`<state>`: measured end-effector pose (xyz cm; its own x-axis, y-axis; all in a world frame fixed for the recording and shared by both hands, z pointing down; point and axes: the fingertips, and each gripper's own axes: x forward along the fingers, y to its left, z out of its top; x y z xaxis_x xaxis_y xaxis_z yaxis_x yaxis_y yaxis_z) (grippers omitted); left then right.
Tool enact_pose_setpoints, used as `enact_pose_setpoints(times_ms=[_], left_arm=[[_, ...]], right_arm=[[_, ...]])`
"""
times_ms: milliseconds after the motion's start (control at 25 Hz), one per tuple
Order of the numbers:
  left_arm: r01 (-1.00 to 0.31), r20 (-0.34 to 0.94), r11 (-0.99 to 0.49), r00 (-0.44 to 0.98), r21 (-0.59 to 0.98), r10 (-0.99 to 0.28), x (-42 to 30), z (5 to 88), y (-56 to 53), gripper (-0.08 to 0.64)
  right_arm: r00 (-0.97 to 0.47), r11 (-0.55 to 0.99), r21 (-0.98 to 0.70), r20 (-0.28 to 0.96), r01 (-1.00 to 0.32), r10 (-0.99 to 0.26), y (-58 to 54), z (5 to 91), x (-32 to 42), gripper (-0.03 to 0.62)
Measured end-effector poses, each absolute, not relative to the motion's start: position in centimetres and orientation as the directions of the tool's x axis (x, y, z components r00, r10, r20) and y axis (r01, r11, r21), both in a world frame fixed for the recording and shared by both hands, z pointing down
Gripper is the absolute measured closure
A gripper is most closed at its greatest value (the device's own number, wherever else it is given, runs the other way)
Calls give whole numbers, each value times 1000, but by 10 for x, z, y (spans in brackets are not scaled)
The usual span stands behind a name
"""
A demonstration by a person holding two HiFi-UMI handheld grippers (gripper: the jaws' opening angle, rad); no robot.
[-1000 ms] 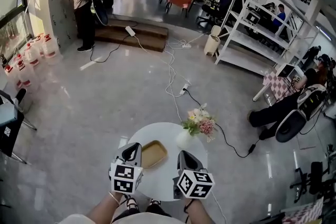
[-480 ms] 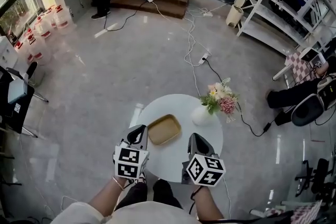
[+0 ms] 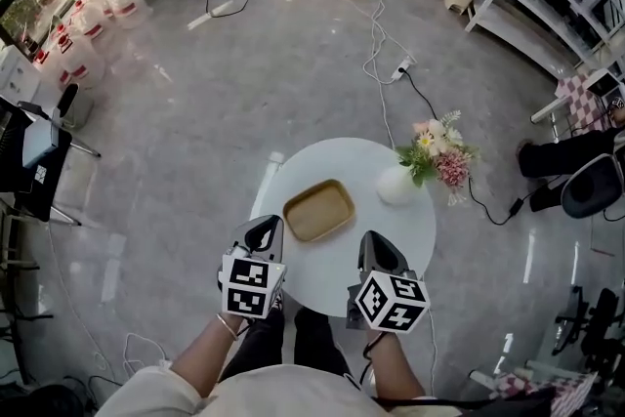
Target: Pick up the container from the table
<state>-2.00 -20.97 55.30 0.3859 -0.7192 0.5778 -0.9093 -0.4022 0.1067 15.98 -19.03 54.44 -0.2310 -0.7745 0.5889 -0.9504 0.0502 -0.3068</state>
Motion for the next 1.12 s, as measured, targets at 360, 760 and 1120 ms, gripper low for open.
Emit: enact_pose_setpoints(times_ms=[360, 760, 1120], left_arm=[[-917, 615, -381, 368, 116, -698, -27, 579, -201, 543], [-906, 608, -401, 397, 138, -687, -24, 583, -198, 543], [-884, 645, -443, 426, 149, -635, -13, 594, -204, 540]], right_arm=[[-273, 78, -322, 622, -943, -734, -184, 564, 145, 568], [-279, 79, -325, 634, -943, -721, -183, 572, 142, 568], [-273, 69, -325, 643, -943, -716, -187, 576, 146, 568]])
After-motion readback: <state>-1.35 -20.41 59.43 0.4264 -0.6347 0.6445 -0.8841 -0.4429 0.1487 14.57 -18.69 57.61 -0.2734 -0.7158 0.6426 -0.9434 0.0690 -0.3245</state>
